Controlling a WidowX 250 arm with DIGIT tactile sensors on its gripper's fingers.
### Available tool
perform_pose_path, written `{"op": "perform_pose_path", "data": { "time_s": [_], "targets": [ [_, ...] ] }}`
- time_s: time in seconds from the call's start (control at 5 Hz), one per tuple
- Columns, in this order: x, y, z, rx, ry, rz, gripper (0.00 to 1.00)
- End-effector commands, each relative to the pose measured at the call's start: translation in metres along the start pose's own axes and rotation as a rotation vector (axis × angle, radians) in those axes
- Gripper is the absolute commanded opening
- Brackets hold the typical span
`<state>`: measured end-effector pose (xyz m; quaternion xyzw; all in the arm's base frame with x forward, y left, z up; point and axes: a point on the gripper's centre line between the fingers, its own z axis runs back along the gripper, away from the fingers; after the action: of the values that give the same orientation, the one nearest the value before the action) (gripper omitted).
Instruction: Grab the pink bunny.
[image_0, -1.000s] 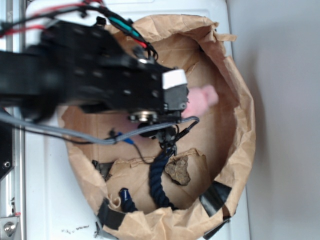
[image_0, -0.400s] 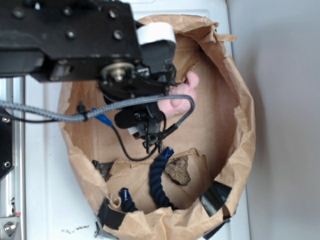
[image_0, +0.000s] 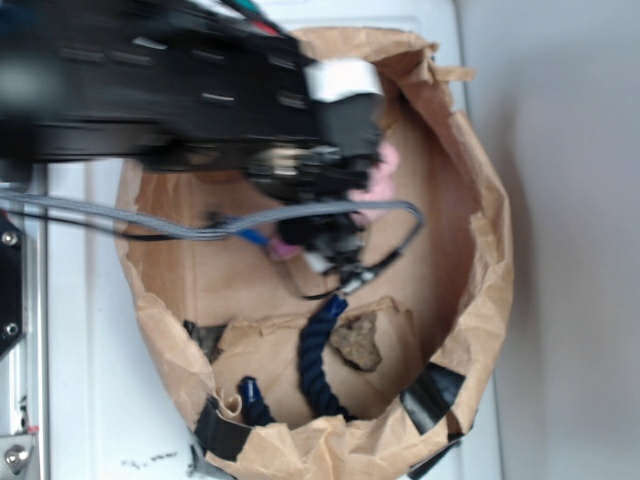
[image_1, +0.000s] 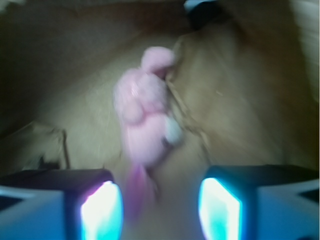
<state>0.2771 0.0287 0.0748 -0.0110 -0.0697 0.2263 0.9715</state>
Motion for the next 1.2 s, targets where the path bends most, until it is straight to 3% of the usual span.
{"op": "perform_pose_path", "data": {
  "time_s": [0.0,0.2,0.4,1.0],
  "targets": [
    [0.039,-0.010,-0.020,0.021,-0.048,-0.012,1.00],
    [0.030,-0.016,-0.032,0.057,-0.031,-0.045,1.00],
    [0.021,-0.014,-0.028,0.050,-0.005,-0.038,0.00],
    [0.021,-0.008,-0.009,0.010,0.020,-0.012,0.00]
  ]
}}
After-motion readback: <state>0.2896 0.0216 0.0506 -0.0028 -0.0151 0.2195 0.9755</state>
